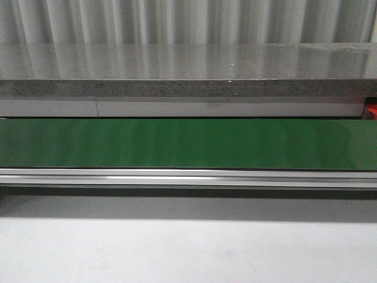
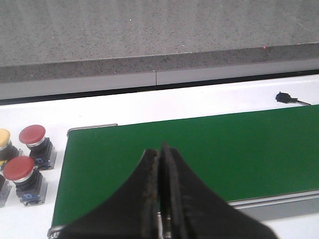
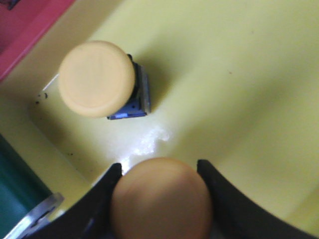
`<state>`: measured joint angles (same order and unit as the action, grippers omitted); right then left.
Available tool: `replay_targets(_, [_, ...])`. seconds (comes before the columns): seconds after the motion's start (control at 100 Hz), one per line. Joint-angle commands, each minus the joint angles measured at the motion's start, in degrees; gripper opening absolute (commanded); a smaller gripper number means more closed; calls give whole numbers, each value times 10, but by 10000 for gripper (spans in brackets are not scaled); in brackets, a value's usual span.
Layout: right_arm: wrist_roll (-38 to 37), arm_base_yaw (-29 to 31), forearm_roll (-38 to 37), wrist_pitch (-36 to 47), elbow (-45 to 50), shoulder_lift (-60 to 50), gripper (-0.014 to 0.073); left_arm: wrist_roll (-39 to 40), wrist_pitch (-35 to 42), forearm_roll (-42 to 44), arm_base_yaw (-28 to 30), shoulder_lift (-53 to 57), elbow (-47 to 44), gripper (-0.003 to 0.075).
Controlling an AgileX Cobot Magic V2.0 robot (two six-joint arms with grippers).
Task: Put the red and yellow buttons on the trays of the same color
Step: 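Carry the yellow button into the yellow tray and open the right gripper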
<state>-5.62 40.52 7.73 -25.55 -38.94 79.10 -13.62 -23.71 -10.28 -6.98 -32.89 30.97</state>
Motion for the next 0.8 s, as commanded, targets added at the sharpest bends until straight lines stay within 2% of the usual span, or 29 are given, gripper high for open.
replay_targets(0.0, [-5, 5, 0, 34, -12, 11, 90, 5, 41, -5, 1, 0, 15, -20])
replay_targets(0.79, [-5, 5, 0, 84, -12, 21, 90, 5, 41, -5, 1, 0, 15, -20])
